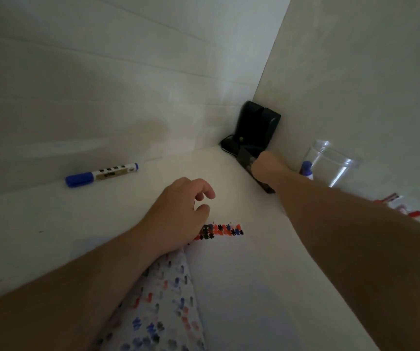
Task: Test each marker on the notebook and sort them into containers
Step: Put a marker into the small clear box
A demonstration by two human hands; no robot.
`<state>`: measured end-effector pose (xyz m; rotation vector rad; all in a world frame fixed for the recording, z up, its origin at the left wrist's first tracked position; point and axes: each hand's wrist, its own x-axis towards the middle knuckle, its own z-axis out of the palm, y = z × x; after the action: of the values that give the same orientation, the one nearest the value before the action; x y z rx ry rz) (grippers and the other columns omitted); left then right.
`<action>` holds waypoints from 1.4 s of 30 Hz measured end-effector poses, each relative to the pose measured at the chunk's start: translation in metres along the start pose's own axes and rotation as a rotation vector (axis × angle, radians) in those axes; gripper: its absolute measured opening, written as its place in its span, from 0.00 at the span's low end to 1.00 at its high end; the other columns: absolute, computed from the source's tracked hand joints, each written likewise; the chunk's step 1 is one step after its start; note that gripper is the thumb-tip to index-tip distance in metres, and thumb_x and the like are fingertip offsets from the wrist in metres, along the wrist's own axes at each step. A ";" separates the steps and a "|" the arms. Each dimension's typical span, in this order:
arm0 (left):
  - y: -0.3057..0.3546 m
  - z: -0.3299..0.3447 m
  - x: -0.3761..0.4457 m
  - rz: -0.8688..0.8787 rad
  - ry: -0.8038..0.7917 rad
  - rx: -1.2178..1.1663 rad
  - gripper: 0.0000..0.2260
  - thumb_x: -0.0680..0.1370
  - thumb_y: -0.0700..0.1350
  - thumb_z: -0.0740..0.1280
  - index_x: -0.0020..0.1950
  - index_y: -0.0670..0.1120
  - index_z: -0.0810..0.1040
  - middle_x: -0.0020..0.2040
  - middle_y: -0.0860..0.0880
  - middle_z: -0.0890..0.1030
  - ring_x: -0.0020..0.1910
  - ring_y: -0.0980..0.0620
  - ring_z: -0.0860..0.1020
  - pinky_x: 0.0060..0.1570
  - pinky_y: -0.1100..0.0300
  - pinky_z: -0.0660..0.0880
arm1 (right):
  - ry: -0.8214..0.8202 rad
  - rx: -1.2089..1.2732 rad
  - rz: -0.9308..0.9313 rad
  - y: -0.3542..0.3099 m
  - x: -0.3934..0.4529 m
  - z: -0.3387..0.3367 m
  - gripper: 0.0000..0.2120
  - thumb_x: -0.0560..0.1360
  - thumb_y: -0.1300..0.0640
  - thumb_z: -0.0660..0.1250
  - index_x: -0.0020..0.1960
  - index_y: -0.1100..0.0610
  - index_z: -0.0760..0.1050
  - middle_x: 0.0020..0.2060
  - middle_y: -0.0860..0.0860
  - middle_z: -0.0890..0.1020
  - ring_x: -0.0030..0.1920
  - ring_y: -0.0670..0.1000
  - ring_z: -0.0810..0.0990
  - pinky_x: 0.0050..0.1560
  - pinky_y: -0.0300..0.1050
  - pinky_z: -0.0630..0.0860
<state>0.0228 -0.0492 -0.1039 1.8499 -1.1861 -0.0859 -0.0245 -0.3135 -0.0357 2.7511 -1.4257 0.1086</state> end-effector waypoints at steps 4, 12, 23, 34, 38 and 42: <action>-0.002 -0.006 0.004 -0.040 0.033 0.106 0.09 0.78 0.46 0.66 0.54 0.61 0.77 0.54 0.58 0.73 0.53 0.58 0.71 0.51 0.62 0.68 | 0.087 0.038 -0.094 -0.002 -0.007 -0.005 0.16 0.84 0.58 0.58 0.67 0.63 0.74 0.64 0.61 0.78 0.62 0.63 0.78 0.61 0.52 0.75; -0.060 -0.064 0.015 -0.411 0.220 0.741 0.19 0.75 0.46 0.64 0.66 0.54 0.74 0.66 0.44 0.73 0.66 0.39 0.67 0.67 0.47 0.62 | 0.236 0.684 -0.671 -0.014 -0.132 0.023 0.12 0.81 0.51 0.67 0.64 0.44 0.77 0.63 0.41 0.74 0.63 0.41 0.73 0.62 0.37 0.72; -0.053 -0.058 0.019 -0.288 0.105 0.857 0.13 0.84 0.48 0.59 0.64 0.43 0.76 0.56 0.37 0.74 0.54 0.34 0.74 0.52 0.43 0.73 | 0.052 1.134 -0.524 0.010 -0.150 0.035 0.07 0.80 0.52 0.68 0.55 0.41 0.79 0.43 0.46 0.80 0.43 0.48 0.78 0.39 0.34 0.76; 0.052 -0.011 -0.006 0.335 -0.117 0.301 0.11 0.84 0.52 0.60 0.66 0.54 0.73 0.46 0.61 0.83 0.43 0.66 0.79 0.45 0.66 0.74 | -0.345 1.500 -0.597 0.003 -0.169 0.027 0.32 0.77 0.31 0.53 0.58 0.55 0.80 0.30 0.45 0.77 0.31 0.42 0.75 0.34 0.36 0.73; 0.037 -0.005 -0.006 0.331 -0.067 0.414 0.12 0.85 0.54 0.54 0.62 0.51 0.71 0.43 0.59 0.79 0.38 0.61 0.74 0.38 0.62 0.70 | -0.367 1.648 -0.426 -0.006 -0.167 0.028 0.19 0.83 0.42 0.62 0.48 0.55 0.82 0.30 0.52 0.75 0.31 0.47 0.72 0.32 0.43 0.68; 0.036 -0.001 -0.007 0.314 -0.089 0.425 0.14 0.85 0.54 0.53 0.65 0.51 0.72 0.41 0.56 0.78 0.36 0.57 0.74 0.39 0.57 0.73 | -0.423 1.792 -0.411 -0.008 -0.166 0.030 0.12 0.84 0.52 0.63 0.57 0.55 0.84 0.31 0.51 0.76 0.30 0.46 0.73 0.27 0.38 0.68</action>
<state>-0.0052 -0.0478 -0.0798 2.0046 -1.6406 0.2831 -0.1121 -0.1763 -0.0792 4.5361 -0.6549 1.5226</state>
